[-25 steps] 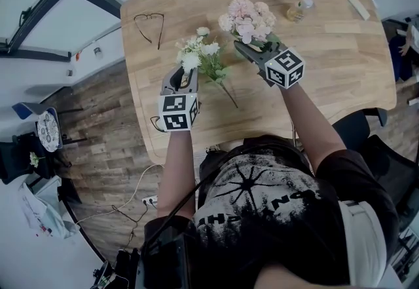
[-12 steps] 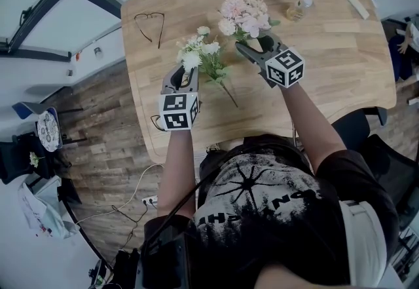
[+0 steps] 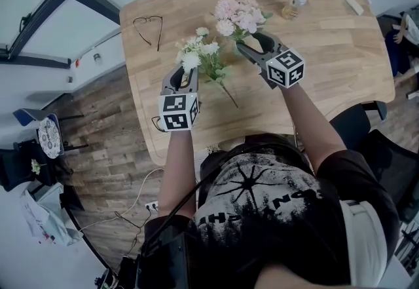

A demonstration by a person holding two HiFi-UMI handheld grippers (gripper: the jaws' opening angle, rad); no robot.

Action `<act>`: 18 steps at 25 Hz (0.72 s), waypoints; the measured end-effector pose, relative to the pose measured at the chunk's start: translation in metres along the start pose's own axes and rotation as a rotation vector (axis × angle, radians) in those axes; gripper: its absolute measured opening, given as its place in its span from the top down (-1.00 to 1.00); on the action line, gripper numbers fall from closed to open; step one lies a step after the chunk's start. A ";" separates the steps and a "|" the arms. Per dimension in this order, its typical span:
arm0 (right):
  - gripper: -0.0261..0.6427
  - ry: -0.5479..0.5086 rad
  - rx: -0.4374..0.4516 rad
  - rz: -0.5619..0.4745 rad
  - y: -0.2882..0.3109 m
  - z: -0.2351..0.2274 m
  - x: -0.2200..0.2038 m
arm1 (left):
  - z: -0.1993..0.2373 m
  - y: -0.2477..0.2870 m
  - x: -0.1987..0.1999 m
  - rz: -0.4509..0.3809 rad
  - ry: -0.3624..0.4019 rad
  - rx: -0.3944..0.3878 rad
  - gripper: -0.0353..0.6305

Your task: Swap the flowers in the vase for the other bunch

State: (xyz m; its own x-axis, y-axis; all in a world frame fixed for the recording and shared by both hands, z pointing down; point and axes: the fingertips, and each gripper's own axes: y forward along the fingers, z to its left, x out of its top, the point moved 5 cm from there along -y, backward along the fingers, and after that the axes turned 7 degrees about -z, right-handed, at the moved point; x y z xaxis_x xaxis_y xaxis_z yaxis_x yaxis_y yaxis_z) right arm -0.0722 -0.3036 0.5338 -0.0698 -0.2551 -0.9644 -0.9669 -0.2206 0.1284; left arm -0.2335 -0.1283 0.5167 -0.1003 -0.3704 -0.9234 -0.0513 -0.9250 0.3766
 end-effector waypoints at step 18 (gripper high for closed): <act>0.19 -0.037 -0.109 -0.072 -0.046 0.035 0.032 | -0.002 -0.026 0.028 -0.092 0.055 -0.091 0.56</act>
State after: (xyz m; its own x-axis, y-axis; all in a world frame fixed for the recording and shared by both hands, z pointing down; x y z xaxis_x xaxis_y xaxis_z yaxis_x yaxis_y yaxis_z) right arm -0.0388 -0.2689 0.4892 -0.0126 -0.2002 -0.9797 -0.9374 -0.3387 0.0812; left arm -0.2333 -0.1147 0.4809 -0.0444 -0.2858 -0.9573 0.0329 -0.9581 0.2845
